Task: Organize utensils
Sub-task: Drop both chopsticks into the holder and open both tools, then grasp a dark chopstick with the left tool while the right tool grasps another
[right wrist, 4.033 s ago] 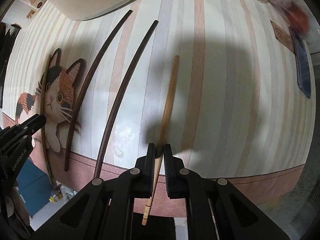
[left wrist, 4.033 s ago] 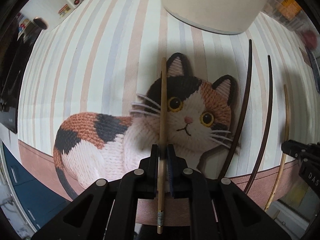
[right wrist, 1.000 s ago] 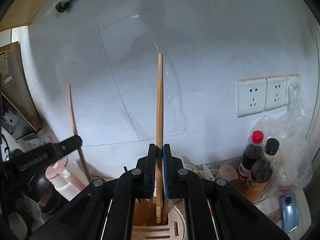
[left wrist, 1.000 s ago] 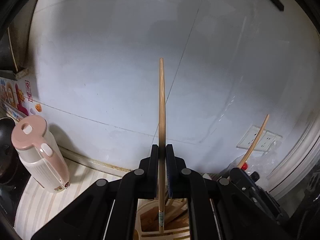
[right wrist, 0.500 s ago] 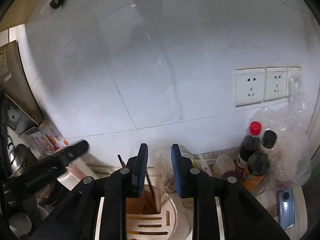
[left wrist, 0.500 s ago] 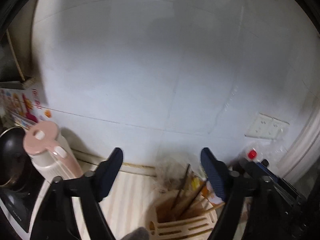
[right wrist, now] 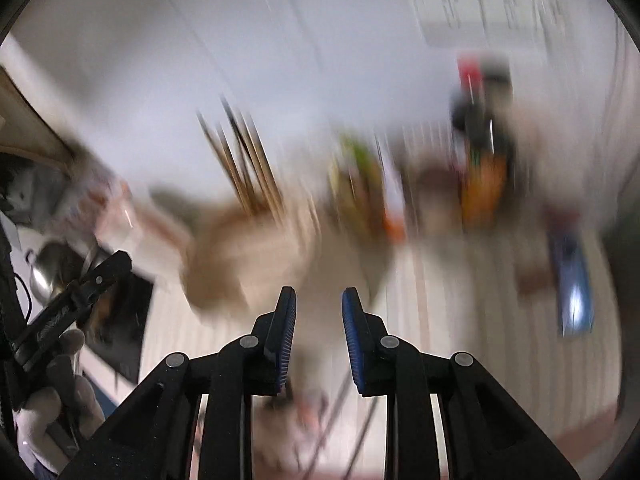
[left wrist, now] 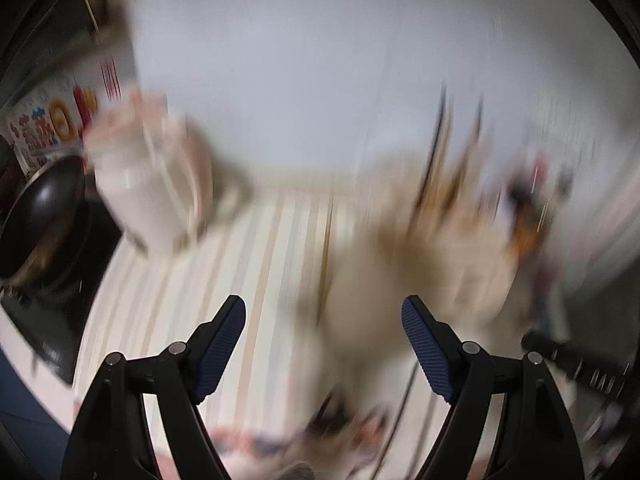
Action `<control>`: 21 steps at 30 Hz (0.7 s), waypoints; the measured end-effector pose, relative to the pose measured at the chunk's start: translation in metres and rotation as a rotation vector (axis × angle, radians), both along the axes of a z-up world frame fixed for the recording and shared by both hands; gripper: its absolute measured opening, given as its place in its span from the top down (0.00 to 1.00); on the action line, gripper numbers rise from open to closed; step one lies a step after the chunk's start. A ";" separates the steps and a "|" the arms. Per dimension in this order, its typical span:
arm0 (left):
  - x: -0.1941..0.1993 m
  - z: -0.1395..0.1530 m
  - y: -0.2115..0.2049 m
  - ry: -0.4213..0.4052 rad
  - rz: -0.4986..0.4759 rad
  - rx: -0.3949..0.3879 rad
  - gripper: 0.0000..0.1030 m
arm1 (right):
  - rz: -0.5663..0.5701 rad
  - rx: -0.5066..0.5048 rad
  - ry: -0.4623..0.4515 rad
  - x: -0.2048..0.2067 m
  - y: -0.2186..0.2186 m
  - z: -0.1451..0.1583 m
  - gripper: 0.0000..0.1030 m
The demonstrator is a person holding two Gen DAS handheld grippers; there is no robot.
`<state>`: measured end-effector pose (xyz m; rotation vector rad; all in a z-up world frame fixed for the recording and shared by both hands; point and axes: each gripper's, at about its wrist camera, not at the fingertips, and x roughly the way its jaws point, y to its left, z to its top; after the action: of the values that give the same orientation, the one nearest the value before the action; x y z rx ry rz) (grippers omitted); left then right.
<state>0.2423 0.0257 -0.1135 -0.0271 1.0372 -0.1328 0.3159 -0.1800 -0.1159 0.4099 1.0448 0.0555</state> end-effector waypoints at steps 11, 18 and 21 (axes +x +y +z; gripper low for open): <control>-0.053 -0.138 -0.023 0.310 -0.054 0.099 0.24 | 0.051 -0.100 0.459 -0.042 0.046 -0.196 0.79; -0.058 -0.158 -0.094 0.387 -0.268 0.095 0.24 | 0.035 -0.208 0.508 -0.064 0.004 -0.194 0.95; -0.058 -0.174 -0.120 0.417 -0.328 0.157 0.35 | 0.020 -0.224 0.530 -0.071 -0.021 -0.193 0.95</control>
<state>0.1843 -0.0945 -0.2875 0.2691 1.4618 -0.3540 0.2450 -0.2009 -0.3089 0.2106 1.5597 -0.1601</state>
